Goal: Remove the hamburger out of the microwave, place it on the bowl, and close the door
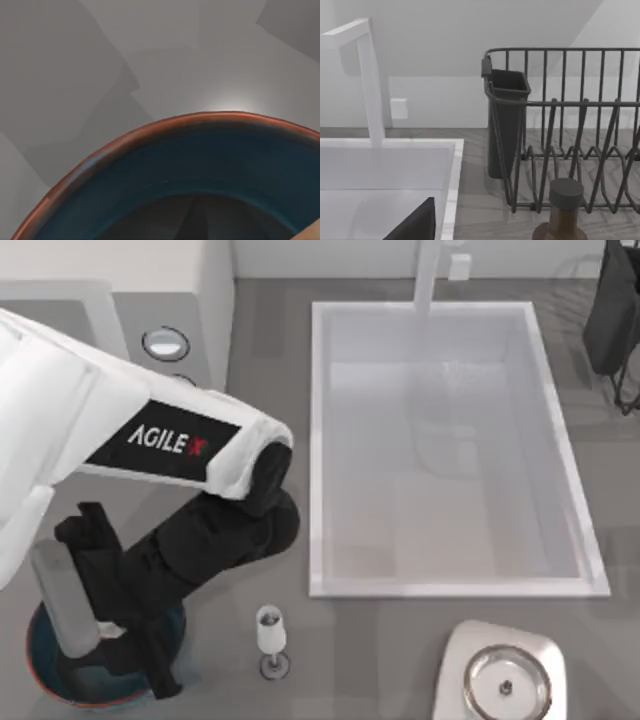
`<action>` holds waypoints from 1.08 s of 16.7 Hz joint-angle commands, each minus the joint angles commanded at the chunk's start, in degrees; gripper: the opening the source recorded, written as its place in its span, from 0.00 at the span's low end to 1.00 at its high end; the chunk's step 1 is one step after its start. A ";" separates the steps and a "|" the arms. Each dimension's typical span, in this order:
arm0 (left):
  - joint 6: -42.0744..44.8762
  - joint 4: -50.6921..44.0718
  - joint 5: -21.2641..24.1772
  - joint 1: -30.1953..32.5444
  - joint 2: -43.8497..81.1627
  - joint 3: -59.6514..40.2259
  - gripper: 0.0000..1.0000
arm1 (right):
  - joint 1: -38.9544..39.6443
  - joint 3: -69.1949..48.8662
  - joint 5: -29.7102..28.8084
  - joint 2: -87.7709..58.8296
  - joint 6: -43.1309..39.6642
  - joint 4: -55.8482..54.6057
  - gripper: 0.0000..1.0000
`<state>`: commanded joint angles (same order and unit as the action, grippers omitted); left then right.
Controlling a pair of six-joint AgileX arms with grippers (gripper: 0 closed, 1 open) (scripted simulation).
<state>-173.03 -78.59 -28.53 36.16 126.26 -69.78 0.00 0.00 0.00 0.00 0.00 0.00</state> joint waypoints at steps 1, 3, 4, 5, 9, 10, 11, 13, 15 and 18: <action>0.00 0.00 0.00 0.00 0.00 0.00 0.00 | 0.00 0.00 0.00 0.00 0.00 0.00 1.00; 0.00 0.00 0.00 0.00 0.00 0.00 0.00 | 0.00 0.00 0.00 0.00 0.00 0.00 1.00; 0.00 0.00 0.00 0.00 0.00 0.00 0.00 | 0.00 0.00 0.00 0.00 0.00 0.00 1.00; 0.00 0.00 0.00 0.00 0.00 0.00 0.08 | 0.00 0.00 0.00 0.00 0.00 0.00 1.00; 0.00 0.00 0.00 0.00 0.00 0.00 0.38 | 0.00 0.00 0.00 0.00 0.00 0.00 1.00; 0.00 0.00 0.00 0.00 0.00 0.00 0.45 | 0.00 0.00 0.00 0.00 0.00 0.00 1.00; 0.00 0.00 0.00 0.00 0.00 0.00 0.53 | 0.00 0.00 0.00 0.00 0.00 0.00 1.00; 0.00 0.00 0.00 0.00 0.00 0.00 0.68 | 0.00 0.00 0.00 0.00 0.00 0.00 1.00; 0.00 0.00 0.00 0.00 0.00 0.00 0.83 | 0.00 0.00 0.00 0.00 0.00 0.00 1.00; 0.00 0.00 0.00 0.00 0.00 0.00 1.00 | 0.00 0.00 0.00 0.00 0.00 0.00 1.00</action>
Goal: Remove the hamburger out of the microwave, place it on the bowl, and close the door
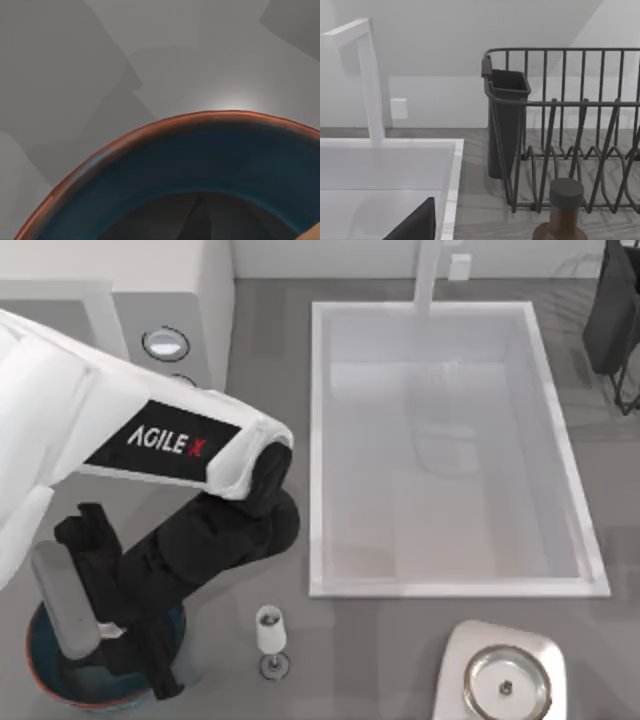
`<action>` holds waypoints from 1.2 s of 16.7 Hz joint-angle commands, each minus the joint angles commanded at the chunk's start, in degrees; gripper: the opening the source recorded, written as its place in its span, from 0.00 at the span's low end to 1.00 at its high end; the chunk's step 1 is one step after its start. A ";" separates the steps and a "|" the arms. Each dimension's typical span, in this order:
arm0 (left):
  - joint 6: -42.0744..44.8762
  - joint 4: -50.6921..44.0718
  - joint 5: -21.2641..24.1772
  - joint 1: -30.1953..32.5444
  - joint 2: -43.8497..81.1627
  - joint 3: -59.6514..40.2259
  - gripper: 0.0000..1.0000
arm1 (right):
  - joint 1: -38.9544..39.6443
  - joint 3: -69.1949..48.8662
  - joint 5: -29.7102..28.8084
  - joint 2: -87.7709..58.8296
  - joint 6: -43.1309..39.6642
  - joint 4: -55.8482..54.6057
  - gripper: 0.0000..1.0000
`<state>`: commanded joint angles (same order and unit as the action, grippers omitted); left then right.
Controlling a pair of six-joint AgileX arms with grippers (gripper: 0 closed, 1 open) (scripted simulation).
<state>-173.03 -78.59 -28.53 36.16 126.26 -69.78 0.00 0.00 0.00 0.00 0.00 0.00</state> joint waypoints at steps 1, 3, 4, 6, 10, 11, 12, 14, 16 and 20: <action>0.00 0.00 0.00 0.00 0.00 0.00 1.00 | 0.00 0.00 0.00 0.00 0.00 0.00 1.00; 0.00 0.00 0.00 0.00 0.00 0.00 1.00 | 0.00 0.00 0.00 0.00 0.00 0.00 1.00; 0.00 0.00 0.00 0.00 0.00 0.00 1.00 | 0.00 0.00 0.00 0.00 0.00 0.00 1.00; 0.00 0.00 0.00 0.00 0.00 0.00 1.00 | 0.00 0.00 0.00 0.00 0.00 0.00 1.00; 1.54 -2.57 0.08 0.65 -4.48 -0.27 1.00 | 0.00 0.00 0.00 0.00 0.00 0.00 1.00; 2.67 -1.71 0.18 0.14 -5.39 0.14 1.00 | 0.00 0.00 0.00 0.00 0.00 0.00 1.00; 4.39 -0.40 0.35 -0.61 -6.77 0.78 1.00 | 0.00 0.00 0.00 0.00 0.00 0.00 1.00; 9.59 3.41 0.91 -2.74 -10.83 2.74 1.00 | 0.00 0.00 0.00 0.00 0.00 0.00 1.00; 17.40 8.70 1.80 -5.61 -16.69 5.66 1.00 | 0.00 0.00 0.00 0.00 0.00 0.00 1.00; 39.85 21.92 4.52 -12.51 -32.34 13.75 1.00 | 0.00 0.00 0.00 0.00 0.00 0.00 1.00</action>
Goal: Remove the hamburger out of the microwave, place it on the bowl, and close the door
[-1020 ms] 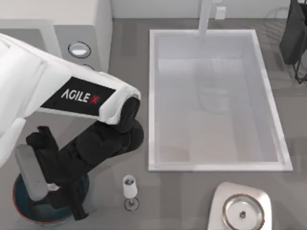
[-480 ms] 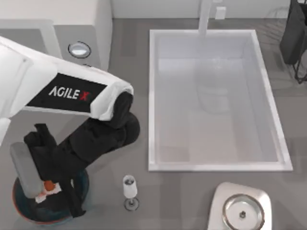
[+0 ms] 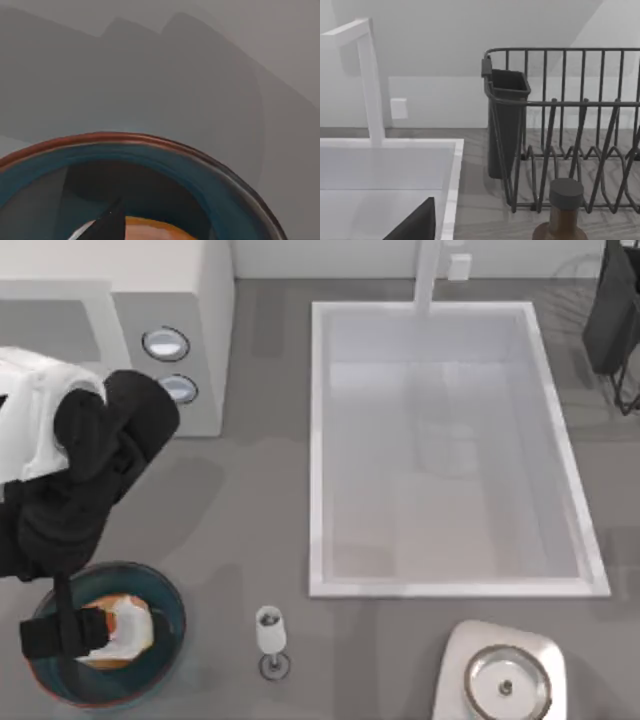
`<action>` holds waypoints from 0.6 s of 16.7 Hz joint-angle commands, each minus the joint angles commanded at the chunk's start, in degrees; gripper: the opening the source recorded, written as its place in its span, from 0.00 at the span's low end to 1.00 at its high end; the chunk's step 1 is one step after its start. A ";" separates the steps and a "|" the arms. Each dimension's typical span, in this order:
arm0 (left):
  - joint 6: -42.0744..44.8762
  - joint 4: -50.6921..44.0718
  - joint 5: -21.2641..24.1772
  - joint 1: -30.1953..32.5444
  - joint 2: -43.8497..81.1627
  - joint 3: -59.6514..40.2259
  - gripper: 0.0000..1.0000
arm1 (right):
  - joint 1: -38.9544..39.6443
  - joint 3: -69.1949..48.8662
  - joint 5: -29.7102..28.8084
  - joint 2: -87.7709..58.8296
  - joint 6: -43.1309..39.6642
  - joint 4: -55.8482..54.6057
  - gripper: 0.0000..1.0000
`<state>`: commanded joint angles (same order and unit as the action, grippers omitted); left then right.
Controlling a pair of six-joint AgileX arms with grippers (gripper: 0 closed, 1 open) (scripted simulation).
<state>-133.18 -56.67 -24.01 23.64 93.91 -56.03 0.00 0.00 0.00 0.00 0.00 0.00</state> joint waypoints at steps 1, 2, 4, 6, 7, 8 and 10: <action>7.12 3.65 0.88 -1.84 -4.62 2.46 1.00 | 0.00 0.00 0.00 0.00 0.00 0.00 1.00; 14.66 7.34 1.83 -3.67 -9.43 5.05 1.00 | 0.00 0.00 0.00 0.00 0.00 0.00 1.00; 30.68 14.77 3.94 -7.25 -19.51 10.59 1.00 | 0.00 0.00 0.00 0.00 0.00 0.00 1.00; 47.42 22.06 6.30 -10.63 -30.03 16.54 1.00 | 0.00 0.00 0.00 0.00 0.00 0.00 1.00; 55.82 25.56 7.57 -12.19 -35.37 19.63 1.00 | 0.00 0.00 0.00 0.00 0.00 0.00 1.00; 64.10 28.95 8.88 -13.66 -40.72 22.76 1.00 | 0.00 0.00 0.00 0.00 0.00 0.00 1.00; 79.97 35.30 11.57 -16.31 -51.24 29.03 1.00 | 0.00 0.00 0.00 0.00 0.00 0.00 1.00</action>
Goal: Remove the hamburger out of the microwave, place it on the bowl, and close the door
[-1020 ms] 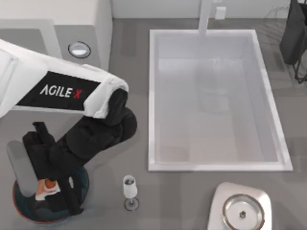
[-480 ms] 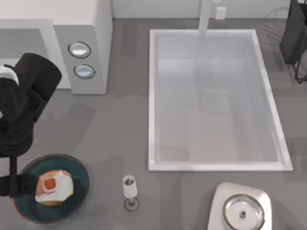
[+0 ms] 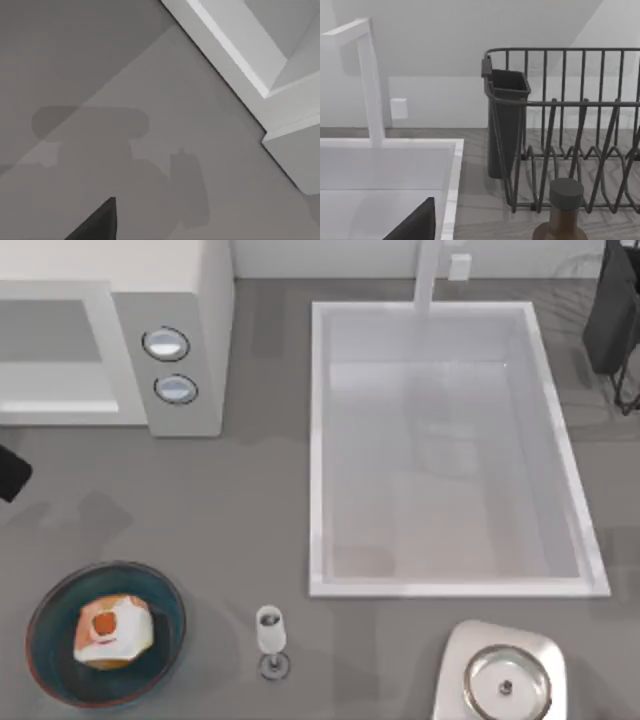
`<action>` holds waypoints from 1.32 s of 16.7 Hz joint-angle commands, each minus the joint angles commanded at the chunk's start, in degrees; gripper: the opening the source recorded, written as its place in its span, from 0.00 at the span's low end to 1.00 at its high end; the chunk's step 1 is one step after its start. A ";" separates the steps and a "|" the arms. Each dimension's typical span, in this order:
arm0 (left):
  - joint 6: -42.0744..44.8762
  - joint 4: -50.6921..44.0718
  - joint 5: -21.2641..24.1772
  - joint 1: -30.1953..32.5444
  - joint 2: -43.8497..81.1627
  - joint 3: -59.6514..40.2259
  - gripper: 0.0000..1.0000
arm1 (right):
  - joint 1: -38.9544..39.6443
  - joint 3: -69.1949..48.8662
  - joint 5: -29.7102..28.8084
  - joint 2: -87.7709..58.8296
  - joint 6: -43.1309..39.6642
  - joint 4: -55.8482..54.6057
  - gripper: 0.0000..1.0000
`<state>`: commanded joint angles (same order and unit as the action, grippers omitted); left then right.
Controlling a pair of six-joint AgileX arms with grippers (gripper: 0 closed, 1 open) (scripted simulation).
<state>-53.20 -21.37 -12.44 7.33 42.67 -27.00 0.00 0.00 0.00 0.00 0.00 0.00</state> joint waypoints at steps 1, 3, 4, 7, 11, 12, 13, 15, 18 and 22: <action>7.45 2.94 1.36 -1.18 -5.12 3.10 1.00 | 0.00 0.00 0.00 0.00 0.00 0.00 1.00; 20.87 8.23 4.03 -3.18 -14.84 9.07 1.00 | 0.00 0.00 0.00 0.00 0.00 0.00 1.00; 26.73 10.56 5.31 -4.03 -19.36 11.89 1.00 | 0.00 0.00 0.00 0.00 0.00 0.00 1.00; 40.94 16.32 8.78 -5.94 -31.20 19.36 1.00 | 0.00 0.00 0.00 0.00 0.00 0.00 1.00; 51.46 20.66 11.87 -7.17 -40.99 25.82 1.00 | 0.00 0.00 0.00 0.00 0.00 0.00 1.00; 52.62 21.14 12.25 -7.28 -42.11 26.60 1.00 | 0.00 0.00 0.00 0.00 0.00 0.00 1.00; 53.20 21.37 12.44 -7.33 -42.67 27.00 1.00 | 0.00 0.00 0.00 0.00 0.00 0.00 1.00; 53.20 21.37 12.44 -7.33 -42.67 27.00 1.00 | 0.00 0.00 0.00 0.00 0.00 0.00 1.00; 53.20 21.37 12.44 -7.33 -42.67 27.00 1.00 | 0.00 0.00 0.00 0.00 0.00 0.00 1.00; 53.20 21.37 12.44 -7.33 -42.67 27.00 0.70 | 0.00 0.00 0.00 0.00 0.00 0.00 1.00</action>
<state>0.00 0.00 0.00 0.00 0.00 0.00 0.00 0.00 0.00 0.00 0.00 0.00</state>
